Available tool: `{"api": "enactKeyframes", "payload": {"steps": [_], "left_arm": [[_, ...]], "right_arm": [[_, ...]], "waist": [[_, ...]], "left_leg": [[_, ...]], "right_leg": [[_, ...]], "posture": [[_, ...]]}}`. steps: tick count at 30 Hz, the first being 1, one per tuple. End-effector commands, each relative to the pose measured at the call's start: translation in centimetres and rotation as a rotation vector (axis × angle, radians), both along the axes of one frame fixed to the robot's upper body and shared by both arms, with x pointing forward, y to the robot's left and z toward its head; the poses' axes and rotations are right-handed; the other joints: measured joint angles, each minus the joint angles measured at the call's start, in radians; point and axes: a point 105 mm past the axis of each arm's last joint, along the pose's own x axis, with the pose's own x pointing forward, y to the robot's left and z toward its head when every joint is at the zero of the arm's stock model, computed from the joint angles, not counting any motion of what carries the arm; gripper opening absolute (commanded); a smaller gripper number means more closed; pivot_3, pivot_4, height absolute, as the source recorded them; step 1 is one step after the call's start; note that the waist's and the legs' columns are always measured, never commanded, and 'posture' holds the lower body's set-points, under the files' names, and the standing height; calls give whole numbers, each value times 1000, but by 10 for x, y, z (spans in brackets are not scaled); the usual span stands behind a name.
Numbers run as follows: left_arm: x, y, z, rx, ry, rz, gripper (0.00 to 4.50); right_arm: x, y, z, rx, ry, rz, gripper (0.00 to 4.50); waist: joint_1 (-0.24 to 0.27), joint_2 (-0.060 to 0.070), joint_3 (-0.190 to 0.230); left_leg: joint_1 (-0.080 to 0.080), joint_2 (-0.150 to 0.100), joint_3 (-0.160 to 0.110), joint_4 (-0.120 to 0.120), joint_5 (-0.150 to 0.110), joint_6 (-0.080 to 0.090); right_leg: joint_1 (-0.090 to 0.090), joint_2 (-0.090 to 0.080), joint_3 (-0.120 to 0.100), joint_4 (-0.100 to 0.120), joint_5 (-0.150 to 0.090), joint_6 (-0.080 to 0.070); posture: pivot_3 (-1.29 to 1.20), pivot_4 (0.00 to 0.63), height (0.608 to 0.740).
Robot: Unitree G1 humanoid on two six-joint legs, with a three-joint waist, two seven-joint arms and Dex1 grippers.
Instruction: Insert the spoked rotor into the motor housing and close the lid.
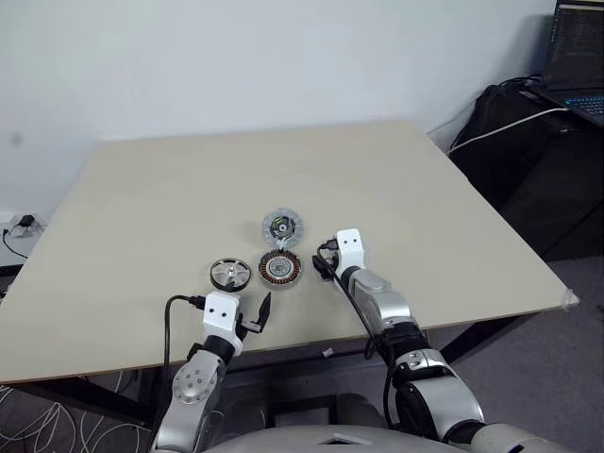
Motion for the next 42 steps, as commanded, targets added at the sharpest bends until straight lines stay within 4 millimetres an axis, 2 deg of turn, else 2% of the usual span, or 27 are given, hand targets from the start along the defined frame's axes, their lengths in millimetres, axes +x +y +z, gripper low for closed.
{"api": "enactKeyframes", "payload": {"steps": [1,3,12,13,26,30,36,42], "left_arm": [[5,1,11,2,-48,-1,4500],[5,1,11,2,-48,0,4500],[6,0,11,0,-50,-4,4500],[6,0,11,-1,-49,-6,4500],[6,-2,10,-5,-44,-15,4500],[5,-1,10,-8,-43,-9,4500],[6,-1,10,-9,-43,-4,4500],[6,-1,10,-10,-44,-1,4500]], "right_arm": [[2,3,8,6,-40,3,3399],[1,2,7,5,-40,3,2995],[-1,-1,9,6,-48,-8,185],[-1,-1,9,7,-49,-12,40],[-4,4,23,49,-104,10,40],[-3,5,23,39,-109,17,890],[-3,12,22,17,-104,45,2780],[0,13,21,5,-95,52,2780]], "waist": [[0,0,0],[0,0,0],[-4,0,0],[-4,0,0],[-4,0,0],[-4,1,0],[-3,1,0],[-4,1,0]], "left_leg": [[0,0,0,0,0,0],[0,0,0,0,0,0],[0,0,0,0,0,0],[0,0,0,0,0,0],[0,0,0,0,0,0],[0,0,0,0,0,0],[0,0,0,0,0,0],[0,0,0,0,0,0]], "right_leg": [[0,0,0,0,0,0],[0,0,0,0,0,0],[0,0,0,0,-1,2],[0,0,0,0,-2,3],[0,0,0,0,-2,3],[0,0,0,0,-2,3],[0,0,0,0,-2,3],[0,0,0,0,-2,3]], "posture": [[0,0,740],[0,0,740],[0,0,740],[0,0,740],[0,0,740],[0,0,740],[0,0,740],[0,0,740]]}}
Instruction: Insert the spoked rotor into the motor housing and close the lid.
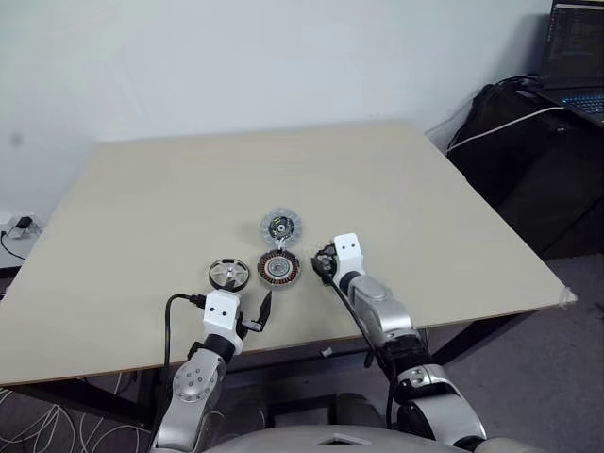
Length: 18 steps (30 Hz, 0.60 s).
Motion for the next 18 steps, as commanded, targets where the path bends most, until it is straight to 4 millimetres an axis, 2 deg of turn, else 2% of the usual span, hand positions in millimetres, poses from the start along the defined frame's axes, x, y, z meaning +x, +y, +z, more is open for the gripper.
{"api": "enactKeyframes", "payload": {"steps": [1,18], "left_arm": [[4,1,9,-6,-38,7,4500],[3,0,9,-10,-39,10,4500]], "right_arm": [[11,4,15,2,-48,7,2780],[9,-1,4,-87,-45,27,2780]], "waist": [[0,0,0],[0,0,0]], "left_leg": [[0,0,0,0,0,0],[0,0,0,0,0,0]], "right_leg": [[0,0,0,0,0,0],[0,0,0,0,0,0]], "posture": [[0,0,740],[0,0,740]]}}
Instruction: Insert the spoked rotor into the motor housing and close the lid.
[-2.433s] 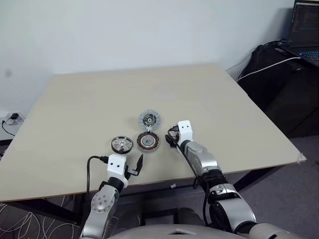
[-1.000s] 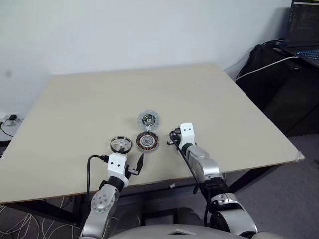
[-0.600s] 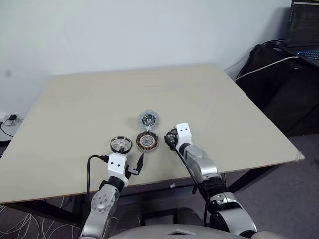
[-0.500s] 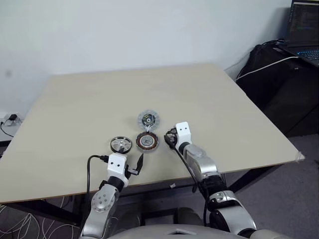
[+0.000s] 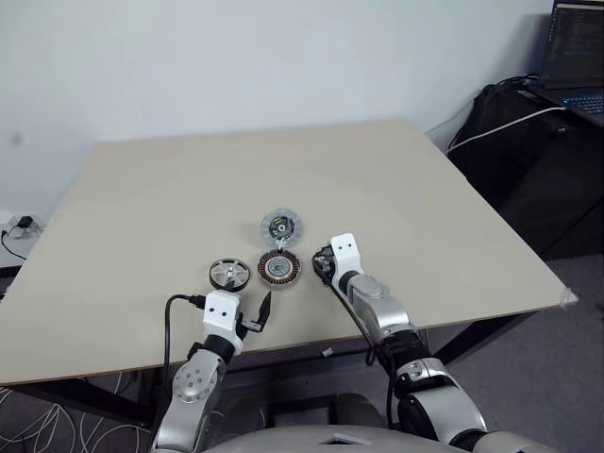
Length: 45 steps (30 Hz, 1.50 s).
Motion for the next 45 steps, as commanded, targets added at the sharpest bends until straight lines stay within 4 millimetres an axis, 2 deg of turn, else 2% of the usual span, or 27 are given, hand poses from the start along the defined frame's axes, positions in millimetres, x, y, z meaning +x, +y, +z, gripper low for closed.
{"api": "enactKeyframes", "payload": {"steps": [1,5,8,13,17,22,25,27,31,36,45], "left_arm": [[4,0,10,-8,-41,2,4500],[4,-1,10,-8,-41,0,4500],[4,-1,10,-8,-42,-1,4500],[4,-1,10,-8,-42,-2,4500],[4,-1,10,-8,-42,-5,4500],[4,0,10,-7,-41,-4,4500],[4,0,10,-6,-41,-4,4500],[4,0,10,-6,-41,-3,4500],[4,0,10,-8,-41,-3,4500],[3,0,10,-10,-40,3,4500],[2,0,9,-11,-40,10,4500]], "right_arm": [[8,3,13,-3,-54,12,2780],[8,4,12,1,-49,12,2780],[8,4,13,8,-49,6,2212],[8,4,15,21,-54,-2,692],[8,5,18,26,-73,2,683],[7,16,43,67,-157,45,683],[1,35,67,116,-215,118,683],[-5,45,73,128,-223,162,683],[-23,75,72,140,-182,293,683],[-34,92,61,109,-143,374,683],[-24,88,48,72,-112,354,683]], "waist": [[0,0,0],[0,0,0],[0,0,0],[0,0,0],[0,0,0],[0,0,0],[0,0,0],[0,0,0],[3,0,0],[8,-1,0],[10,-1,0]], "left_leg": [[0,0,0,0,0,0],[0,0,0,0,0,0],[0,0,0,0,0,0],[0,0,0,0,0,0],[0,0,0,0,0,0],[0,0,0,0,0,0],[-1,0,0,0,0,0],[-1,0,0,0,0,0],[-1,0,0,0,0,0],[-1,0,0,0,-2,-3],[-1,0,0,0,-2,-5]], "right_leg": [[0,0,0,0,0,0],[0,0,0,0,0,0],[0,0,0,0,0,0],[0,0,0,0,0,0],[0,0,0,0,0,0],[0,0,0,0,0,0],[-1,0,0,0,0,0],[-1,0,0,0,0,0],[-1,0,0,0,0,0],[-1,0,0,0,0,0],[-1,0,-1,0,0,1]], "posture": [[0,0,740],[0,0,740],[0,0,740],[0,0,740],[0,0,740],[0,0,740],[0,0,740],[0,0,740],[0,0,740],[0,0,740],[0,0,740]]}}
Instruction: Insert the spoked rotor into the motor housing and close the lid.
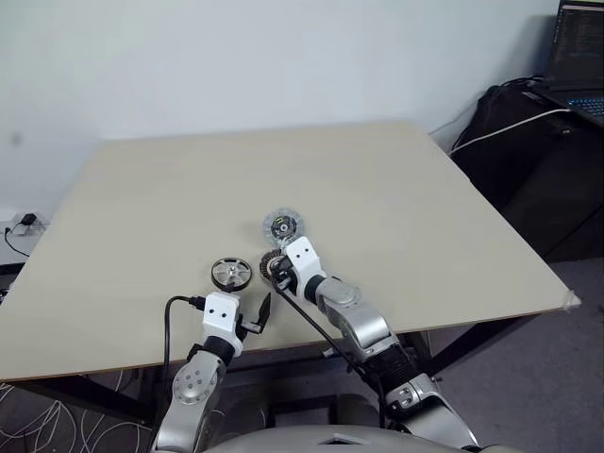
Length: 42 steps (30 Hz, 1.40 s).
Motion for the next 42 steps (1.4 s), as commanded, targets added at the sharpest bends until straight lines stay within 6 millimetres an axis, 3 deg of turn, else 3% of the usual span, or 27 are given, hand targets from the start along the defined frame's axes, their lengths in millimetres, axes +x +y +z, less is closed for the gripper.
{"api": "enactKeyframes", "payload": {"steps": [1,30,34,36,39,42], "left_arm": [[4,0,11,-6,-47,5,4500],[4,2,11,-9,-48,18,4500],[4,2,11,-10,-48,18,4500],[4,2,11,-11,-48,17,4500],[4,2,11,-11,-48,16,4500],[4,2,11,-12,-48,16,4500]], "right_arm": [[14,-1,12,10,-56,-24,683],[26,8,5,-15,-50,-16,683],[25,7,4,-12,-46,-14,1970],[24,7,13,13,-69,-6,2570],[23,7,32,79,-105,-3,2570],[21,7,54,169,-123,-18,1902]], "waist": [[0,0,0],[-3,0,0],[-3,0,0],[-3,0,0],[-3,0,0],[-2,0,0]], "left_leg": [[0,0,0,0,0,0],[0,0,0,0,1,1],[0,0,0,0,1,1],[0,0,0,0,1,1],[0,0,0,0,1,1],[0,0,-1,0,1,1]], "right_leg": [[0,0,0,0,0,0],[0,0,0,0,1,-2],[0,0,0,0,1,-1],[0,0,0,0,1,-1],[0,0,0,0,1,-1],[0,0,0,0,0,0]], "posture": [[0,0,740],[0,0,740],[0,0,740],[0,0,740],[0,0,740],[0,0,740]]}}
